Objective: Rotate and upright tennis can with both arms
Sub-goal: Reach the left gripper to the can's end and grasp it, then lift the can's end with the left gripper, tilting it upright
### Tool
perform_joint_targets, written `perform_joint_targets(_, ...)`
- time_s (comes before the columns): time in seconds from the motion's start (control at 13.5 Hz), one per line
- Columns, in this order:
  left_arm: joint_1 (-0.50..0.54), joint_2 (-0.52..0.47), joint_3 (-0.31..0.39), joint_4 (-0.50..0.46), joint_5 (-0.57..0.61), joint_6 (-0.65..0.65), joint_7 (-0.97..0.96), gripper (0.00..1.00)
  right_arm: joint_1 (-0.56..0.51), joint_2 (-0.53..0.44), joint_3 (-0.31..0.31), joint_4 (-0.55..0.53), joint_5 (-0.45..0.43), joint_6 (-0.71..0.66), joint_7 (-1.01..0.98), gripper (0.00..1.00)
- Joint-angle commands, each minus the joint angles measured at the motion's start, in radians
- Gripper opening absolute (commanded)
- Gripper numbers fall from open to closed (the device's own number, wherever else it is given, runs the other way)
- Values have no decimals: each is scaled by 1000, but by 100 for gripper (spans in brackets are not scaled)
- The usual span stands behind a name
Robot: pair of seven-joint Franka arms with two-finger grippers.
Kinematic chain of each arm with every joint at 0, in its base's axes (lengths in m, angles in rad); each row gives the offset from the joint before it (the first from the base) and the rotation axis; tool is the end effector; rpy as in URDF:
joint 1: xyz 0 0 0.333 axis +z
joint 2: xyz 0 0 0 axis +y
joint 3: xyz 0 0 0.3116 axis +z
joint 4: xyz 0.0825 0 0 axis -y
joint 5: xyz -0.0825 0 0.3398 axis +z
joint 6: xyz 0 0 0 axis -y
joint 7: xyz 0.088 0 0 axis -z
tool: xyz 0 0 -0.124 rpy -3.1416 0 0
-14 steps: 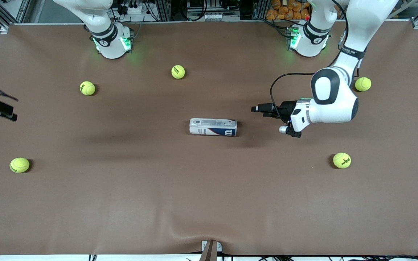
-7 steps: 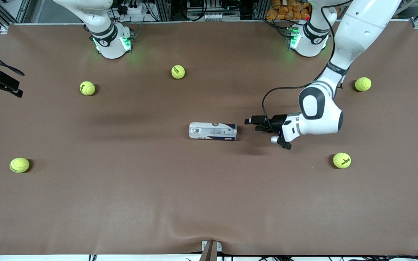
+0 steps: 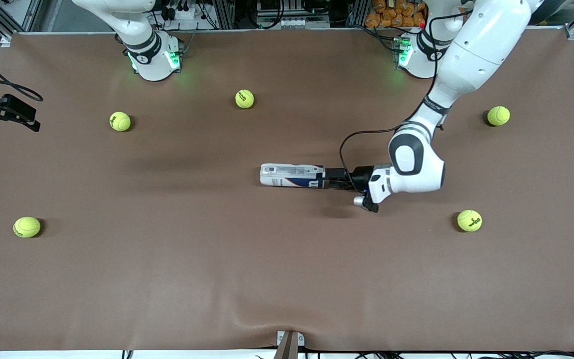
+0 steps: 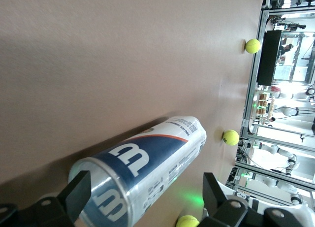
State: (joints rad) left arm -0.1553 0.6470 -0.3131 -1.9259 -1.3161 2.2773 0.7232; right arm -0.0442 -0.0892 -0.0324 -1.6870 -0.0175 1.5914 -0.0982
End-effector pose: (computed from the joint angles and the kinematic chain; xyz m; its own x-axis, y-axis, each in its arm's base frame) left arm 0.5081 -0.2903 0.1840 0.9885 -0.1112 -0.1026 0.0324 -0.5071 0.8613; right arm 0.4819 -0.0398 0.5994 0.9997 0.0221 -0.0078 0.0222 -0.9997 0.0139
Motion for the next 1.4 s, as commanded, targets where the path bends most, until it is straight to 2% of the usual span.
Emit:
perform_joint_targets(0.0,-1,13,-6,5,-38,10,19,100,84,-24,-81,-11,13,-10,5,100)
perform_joint_targets(0.37,-9,31,-20,5,-100,10,19,100,84,-34,-77,-10,14,-24,5,100)
perform_joint_targets(0.44,-10,31,-21,5,-118,10,19,85,84,-35,-77,-11,14,-24,5,100)
perform_joint_targets(0.52,-10,29,-26,5,-126,8,19,59,84,-37,-77,-10,14,-24,5,100)
perform_joint_targets(0.59,-9,25,-26,5,-124,5,10,18,84,-38,-77,-10,14,-24,5,100)
perform_joint_targets(0.66,-9,22,-26,7,-124,4,10,0,84,-38,-77,-10,14,-25,5,100)
perform_joint_targets(0.96,-9,-3,-27,22,-114,-8,-8,0,78,-40,-81,-10,14,-28,-43,100)
perform_joint_targets(1.33,-13,-27,-69,86,-48,-18,-220,0,73,-52,-84,-10,17,-31,-72,100)
